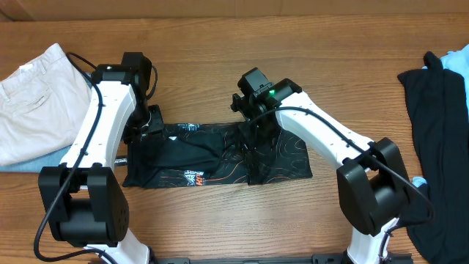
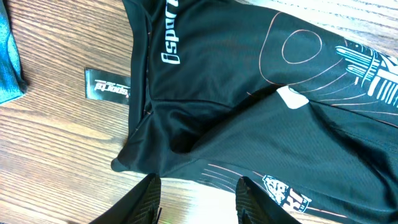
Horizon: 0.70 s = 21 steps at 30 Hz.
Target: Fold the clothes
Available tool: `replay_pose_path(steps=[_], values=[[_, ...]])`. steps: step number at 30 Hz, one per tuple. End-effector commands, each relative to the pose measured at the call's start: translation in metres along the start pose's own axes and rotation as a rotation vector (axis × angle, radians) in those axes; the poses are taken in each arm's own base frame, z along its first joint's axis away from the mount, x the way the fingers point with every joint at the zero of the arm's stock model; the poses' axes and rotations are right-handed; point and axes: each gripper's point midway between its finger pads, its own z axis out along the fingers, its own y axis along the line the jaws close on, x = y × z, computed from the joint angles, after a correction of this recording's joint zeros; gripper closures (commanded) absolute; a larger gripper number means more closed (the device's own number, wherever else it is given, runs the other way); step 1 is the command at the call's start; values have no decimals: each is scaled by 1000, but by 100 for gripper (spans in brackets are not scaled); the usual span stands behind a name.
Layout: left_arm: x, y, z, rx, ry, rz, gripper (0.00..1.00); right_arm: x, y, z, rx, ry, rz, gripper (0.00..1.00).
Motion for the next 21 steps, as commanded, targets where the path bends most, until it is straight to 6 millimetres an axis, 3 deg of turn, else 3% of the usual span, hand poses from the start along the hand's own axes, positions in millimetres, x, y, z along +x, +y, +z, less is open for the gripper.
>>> replay_pose_path(steps=[1,4,10,14,17,21], values=[[-3,1,-8,6,-25,5,57,12,-19,5,144,60,121,40],[-3,0,-9,7,-27,4,58,23,-6,6,72,110,186,38],[-3,1,-8,6,-25,5,57,-10,21,4,-78,5,344,38],[-3,1,-8,6,-24,5,57,-29,10,9,23,-91,404,37],[-3,1,-8,6,-24,5,57,-30,-5,12,109,-114,494,38],[-2,1,-8,6,-23,5,57,-30,-8,21,115,-106,542,41]])
